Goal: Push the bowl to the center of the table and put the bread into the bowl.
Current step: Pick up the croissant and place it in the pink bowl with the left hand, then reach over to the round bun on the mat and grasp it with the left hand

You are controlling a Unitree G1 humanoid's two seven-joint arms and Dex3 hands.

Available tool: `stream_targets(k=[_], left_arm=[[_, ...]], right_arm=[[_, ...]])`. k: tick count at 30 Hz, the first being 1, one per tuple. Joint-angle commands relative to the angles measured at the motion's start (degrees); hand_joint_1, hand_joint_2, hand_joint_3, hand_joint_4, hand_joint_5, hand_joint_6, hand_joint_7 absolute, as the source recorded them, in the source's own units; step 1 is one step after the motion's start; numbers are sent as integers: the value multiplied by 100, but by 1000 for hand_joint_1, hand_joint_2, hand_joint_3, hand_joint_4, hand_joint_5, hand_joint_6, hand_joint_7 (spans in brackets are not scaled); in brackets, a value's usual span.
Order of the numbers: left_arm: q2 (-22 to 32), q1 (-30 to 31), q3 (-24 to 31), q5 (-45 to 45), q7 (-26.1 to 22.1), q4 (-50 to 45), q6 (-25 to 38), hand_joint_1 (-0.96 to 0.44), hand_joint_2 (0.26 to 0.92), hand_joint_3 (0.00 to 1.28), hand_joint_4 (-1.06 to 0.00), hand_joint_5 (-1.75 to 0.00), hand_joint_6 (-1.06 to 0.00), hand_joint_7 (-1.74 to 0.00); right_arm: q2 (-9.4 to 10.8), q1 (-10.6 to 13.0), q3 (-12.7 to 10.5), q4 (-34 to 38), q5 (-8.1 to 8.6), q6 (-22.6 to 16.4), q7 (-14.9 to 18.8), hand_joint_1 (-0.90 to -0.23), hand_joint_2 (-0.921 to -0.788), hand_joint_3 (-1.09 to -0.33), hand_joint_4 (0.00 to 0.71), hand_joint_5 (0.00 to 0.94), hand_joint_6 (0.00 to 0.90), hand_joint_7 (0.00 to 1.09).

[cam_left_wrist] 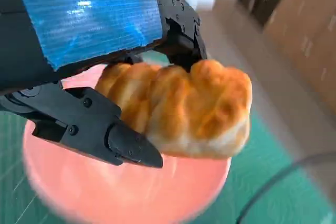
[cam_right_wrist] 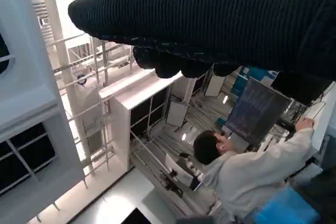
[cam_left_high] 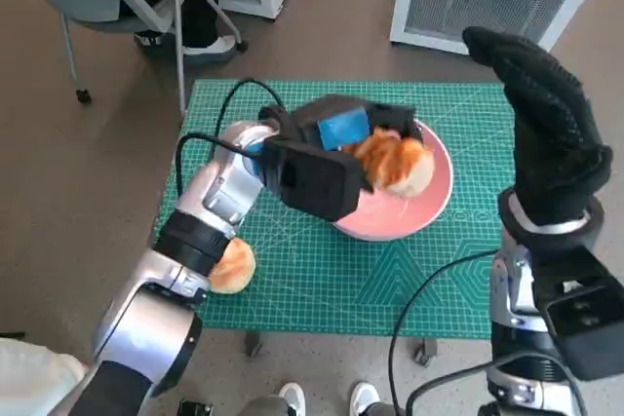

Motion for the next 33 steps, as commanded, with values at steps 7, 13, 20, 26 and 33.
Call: stream_targets(k=[7, 13, 20, 26, 33], left_arm=[[307, -9, 4, 66, -258, -516, -61, -287, 862, 14, -4, -2, -172, -23], [650, 270, 278, -209, -323, -1044, -362, -309, 862, 9, -4, -2, -185, -22], [1244, 765, 834, -768, -512, -2006, -503, -306, 858, 4, -29, -10, -207, -26], [1845, 1223, 1294, -1168, -633, -2759, -765, -288, 851, 0, -78, -23, -253, -43], [2595, 1940, 1756, -1390, -737, -3641, -820, -264, 845, 0, -140, -35, -307, -63]], right_arm=[[-6, 187, -36, -129, -28, 162, -88, -584, -921, -739, 310, 2, 40, 681], [15, 191, -16, -100, -90, 136, -133, -584, -921, -739, 310, 2, 40, 680], [26, 207, 0, -88, -90, 120, -161, -587, -921, -739, 310, 2, 41, 680], [32, 200, 5, -68, -30, 118, -144, -592, -921, -737, 310, 2, 41, 679], [47, 182, 42, -64, 43, 135, -103, -586, -921, -736, 312, 2, 42, 678]])
